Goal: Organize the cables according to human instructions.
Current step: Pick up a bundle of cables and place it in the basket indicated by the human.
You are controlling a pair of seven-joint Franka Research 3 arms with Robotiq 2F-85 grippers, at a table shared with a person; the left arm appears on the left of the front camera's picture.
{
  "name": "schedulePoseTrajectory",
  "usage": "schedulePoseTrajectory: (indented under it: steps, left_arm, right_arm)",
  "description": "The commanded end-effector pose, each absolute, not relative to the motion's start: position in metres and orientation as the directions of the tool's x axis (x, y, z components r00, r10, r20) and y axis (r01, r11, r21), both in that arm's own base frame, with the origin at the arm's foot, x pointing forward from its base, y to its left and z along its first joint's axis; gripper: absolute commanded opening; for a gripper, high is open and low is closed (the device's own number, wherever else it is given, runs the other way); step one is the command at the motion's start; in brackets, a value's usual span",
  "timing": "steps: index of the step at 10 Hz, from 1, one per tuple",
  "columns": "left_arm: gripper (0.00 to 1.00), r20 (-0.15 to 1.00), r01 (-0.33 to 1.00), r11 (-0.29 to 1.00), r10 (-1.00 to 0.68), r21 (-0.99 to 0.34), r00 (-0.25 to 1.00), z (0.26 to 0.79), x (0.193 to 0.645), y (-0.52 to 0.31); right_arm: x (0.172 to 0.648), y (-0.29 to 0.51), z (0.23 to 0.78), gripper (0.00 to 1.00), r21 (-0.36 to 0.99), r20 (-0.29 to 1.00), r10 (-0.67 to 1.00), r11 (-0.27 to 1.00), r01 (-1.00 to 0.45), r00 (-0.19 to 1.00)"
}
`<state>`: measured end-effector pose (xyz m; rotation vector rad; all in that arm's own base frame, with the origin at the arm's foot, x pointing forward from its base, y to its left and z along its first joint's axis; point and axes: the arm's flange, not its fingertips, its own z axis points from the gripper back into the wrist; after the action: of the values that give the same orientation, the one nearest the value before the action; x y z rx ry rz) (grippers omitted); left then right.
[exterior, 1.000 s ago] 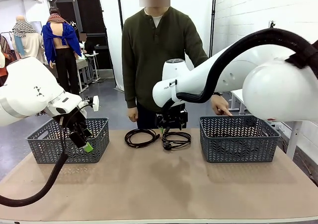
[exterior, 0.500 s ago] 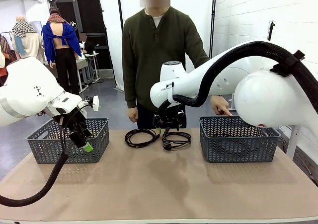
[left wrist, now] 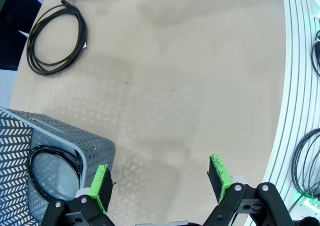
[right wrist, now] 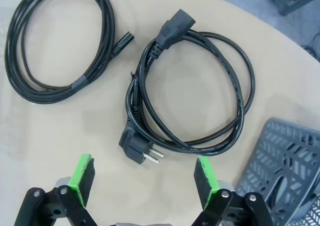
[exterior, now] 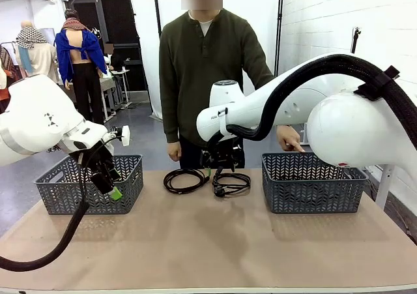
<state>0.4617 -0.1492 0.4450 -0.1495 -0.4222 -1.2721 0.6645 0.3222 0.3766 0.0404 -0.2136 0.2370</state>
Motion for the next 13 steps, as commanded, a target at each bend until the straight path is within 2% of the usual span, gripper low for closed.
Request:
schedulePoseTrajectory:
  steps: [1,5,13]
  left_arm:
    - [1.0,0.384,0.949,0.295,-0.894,0.115,0.231,0.448,0.462,-0.15]
    - [1.0,0.384,0.949,0.295,-0.894,0.115,0.231,0.448,0.462,-0.15]
    - [1.0,0.384,0.949,0.295,-0.894,0.115,0.231,0.448,0.462,-0.15]
  right_arm:
    - [0.668,0.325,0.376,1.0,0.022,0.209,0.205,0.977,-0.214,0.956]
    - [0.678,0.331,0.365,1.0,0.025,0.165,0.139,0.989,-0.145,0.976]
    - [0.709,0.335,0.342,1.0,-0.001,0.133,0.1,0.995,-0.1,0.986]
